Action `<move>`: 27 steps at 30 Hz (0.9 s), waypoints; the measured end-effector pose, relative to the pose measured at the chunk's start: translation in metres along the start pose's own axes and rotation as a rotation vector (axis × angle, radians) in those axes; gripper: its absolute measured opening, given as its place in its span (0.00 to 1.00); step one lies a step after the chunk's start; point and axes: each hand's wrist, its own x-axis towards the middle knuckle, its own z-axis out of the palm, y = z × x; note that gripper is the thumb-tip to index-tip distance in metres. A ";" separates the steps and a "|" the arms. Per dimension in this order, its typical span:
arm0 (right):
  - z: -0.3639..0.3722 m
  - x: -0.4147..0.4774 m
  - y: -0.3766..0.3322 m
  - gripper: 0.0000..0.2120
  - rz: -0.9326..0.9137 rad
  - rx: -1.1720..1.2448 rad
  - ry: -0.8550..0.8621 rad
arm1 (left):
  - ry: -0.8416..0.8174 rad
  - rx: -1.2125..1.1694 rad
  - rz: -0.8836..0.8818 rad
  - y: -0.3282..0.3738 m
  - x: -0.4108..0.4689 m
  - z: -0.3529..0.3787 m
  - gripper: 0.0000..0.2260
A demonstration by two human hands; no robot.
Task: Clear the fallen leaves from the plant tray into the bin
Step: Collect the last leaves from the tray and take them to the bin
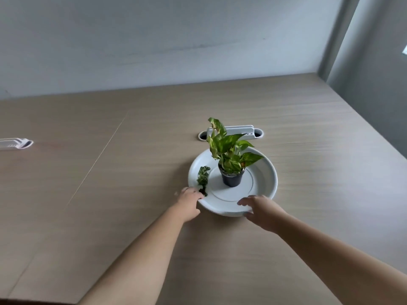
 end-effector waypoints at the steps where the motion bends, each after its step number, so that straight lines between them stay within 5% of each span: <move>1: 0.003 0.005 -0.002 0.16 -0.007 -0.039 -0.039 | -0.004 0.033 0.015 -0.004 0.006 0.000 0.21; 6: -0.006 0.016 0.023 0.13 0.054 -0.162 -0.095 | 0.059 0.094 0.141 0.004 0.026 0.006 0.13; 11: -0.031 0.010 0.051 0.21 0.023 -0.388 0.018 | 0.050 -0.040 0.254 0.034 0.025 0.030 0.23; 14: -0.026 0.005 0.037 0.25 -0.046 -0.314 0.003 | -0.012 0.048 0.234 0.022 0.032 0.015 0.29; 21: -0.007 0.007 0.021 0.14 -0.090 -0.219 -0.105 | 0.030 0.106 0.088 0.000 0.035 -0.005 0.15; 27: -0.040 0.013 0.060 0.19 0.021 -0.401 -0.012 | 0.039 0.041 0.166 0.039 0.023 0.020 0.14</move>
